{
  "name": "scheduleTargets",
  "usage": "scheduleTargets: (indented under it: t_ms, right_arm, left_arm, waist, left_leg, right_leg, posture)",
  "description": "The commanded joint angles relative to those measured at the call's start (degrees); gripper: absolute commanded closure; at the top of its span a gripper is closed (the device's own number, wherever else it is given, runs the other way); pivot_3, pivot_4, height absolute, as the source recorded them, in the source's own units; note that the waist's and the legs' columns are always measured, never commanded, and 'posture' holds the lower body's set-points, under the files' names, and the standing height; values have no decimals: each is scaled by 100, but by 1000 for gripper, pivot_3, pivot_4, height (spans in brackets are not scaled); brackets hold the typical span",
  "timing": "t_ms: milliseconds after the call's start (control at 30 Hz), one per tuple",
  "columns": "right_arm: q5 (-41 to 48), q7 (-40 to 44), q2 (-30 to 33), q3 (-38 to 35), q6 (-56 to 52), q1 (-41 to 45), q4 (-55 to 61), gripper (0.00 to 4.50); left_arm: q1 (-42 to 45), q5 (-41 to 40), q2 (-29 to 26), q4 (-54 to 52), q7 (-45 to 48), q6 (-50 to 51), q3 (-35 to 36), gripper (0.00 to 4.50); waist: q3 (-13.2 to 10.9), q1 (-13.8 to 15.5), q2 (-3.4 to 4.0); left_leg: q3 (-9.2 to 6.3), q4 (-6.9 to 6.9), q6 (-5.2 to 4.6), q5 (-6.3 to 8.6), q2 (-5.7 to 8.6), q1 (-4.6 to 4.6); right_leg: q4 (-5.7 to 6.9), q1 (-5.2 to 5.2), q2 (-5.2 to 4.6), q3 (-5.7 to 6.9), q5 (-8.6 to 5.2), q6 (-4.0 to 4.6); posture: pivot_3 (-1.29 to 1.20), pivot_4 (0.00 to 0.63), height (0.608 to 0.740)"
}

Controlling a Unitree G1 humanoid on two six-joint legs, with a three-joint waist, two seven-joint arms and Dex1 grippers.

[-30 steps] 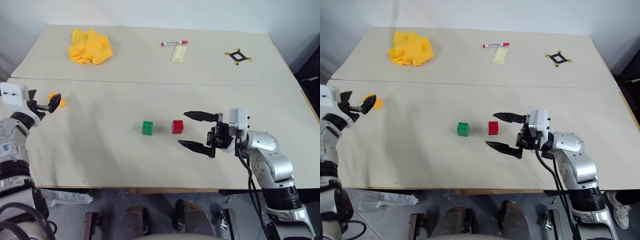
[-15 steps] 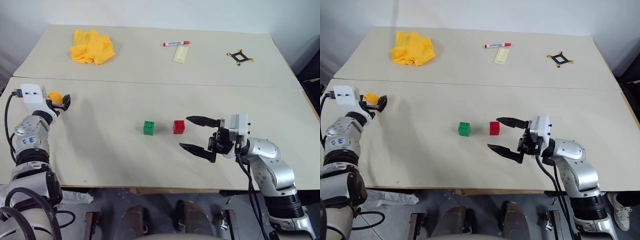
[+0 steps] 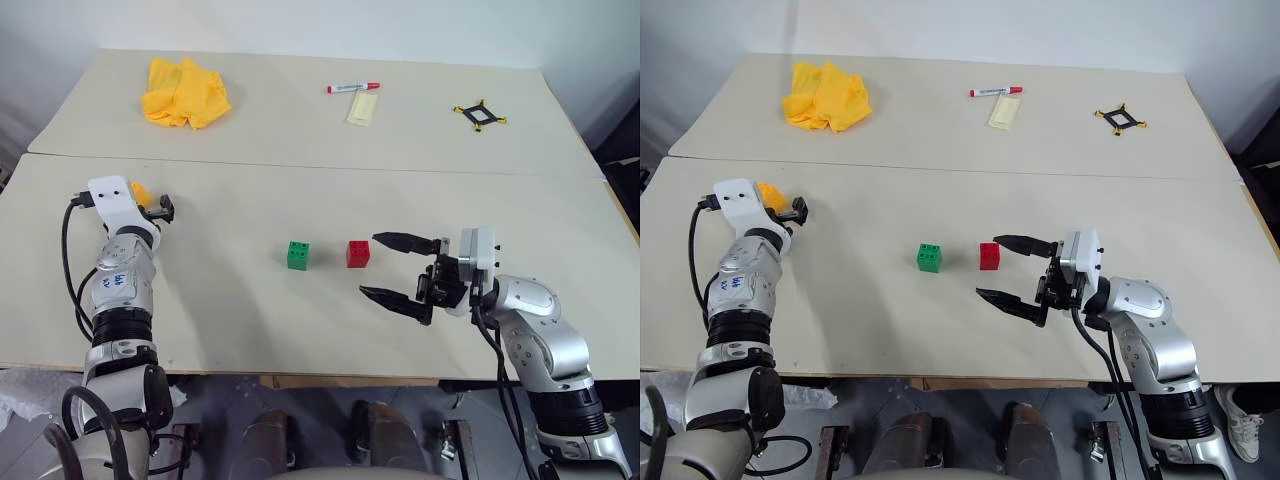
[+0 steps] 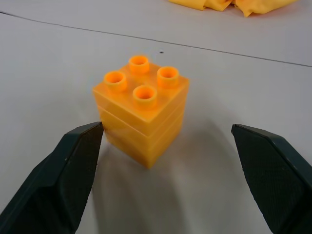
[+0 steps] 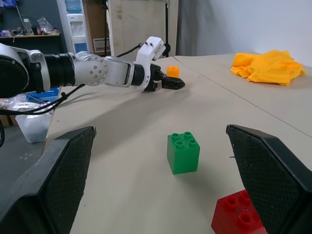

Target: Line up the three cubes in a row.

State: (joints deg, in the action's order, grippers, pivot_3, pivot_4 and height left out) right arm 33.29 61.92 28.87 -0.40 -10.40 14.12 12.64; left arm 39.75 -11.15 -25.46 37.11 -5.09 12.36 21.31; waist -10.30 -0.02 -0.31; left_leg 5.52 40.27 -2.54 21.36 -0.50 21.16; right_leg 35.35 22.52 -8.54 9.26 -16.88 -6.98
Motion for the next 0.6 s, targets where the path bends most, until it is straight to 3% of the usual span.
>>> scheduleTargets:
  t_ms: [33,267,600]
  right_arm:
    - [118,51,5,-90,-5,7,37,0]
    - [115,38,2,-94,-65,-2,62,0]
    - [106,-18,32,-140,-82,-146,188,0]
  left_arm:
    - [187,-26,2,-1,-108,-74,78,51]
    - [368,177,-162,360,487,-316,-255,51]
    - [901,307,-1194,2118,2614,-1120,-627,51]
  waist:
    - [0,2,0]
    - [0,38,0]
    - [0,-16,0]
  left_leg:
    - [0,0,0,0,1,0]
    - [-1,1,0,0,5,1]
    - [11,-10,1,0,33,-2]
  right_leg:
    - [0,0,-1,-1,0,0]
    - [-2,-3,-2,-1,0,0]
    - [-9,2,2,4,-1,0]
  posture:
    - [0,150,740]
    - [0,150,740]
    - [0,150,740]
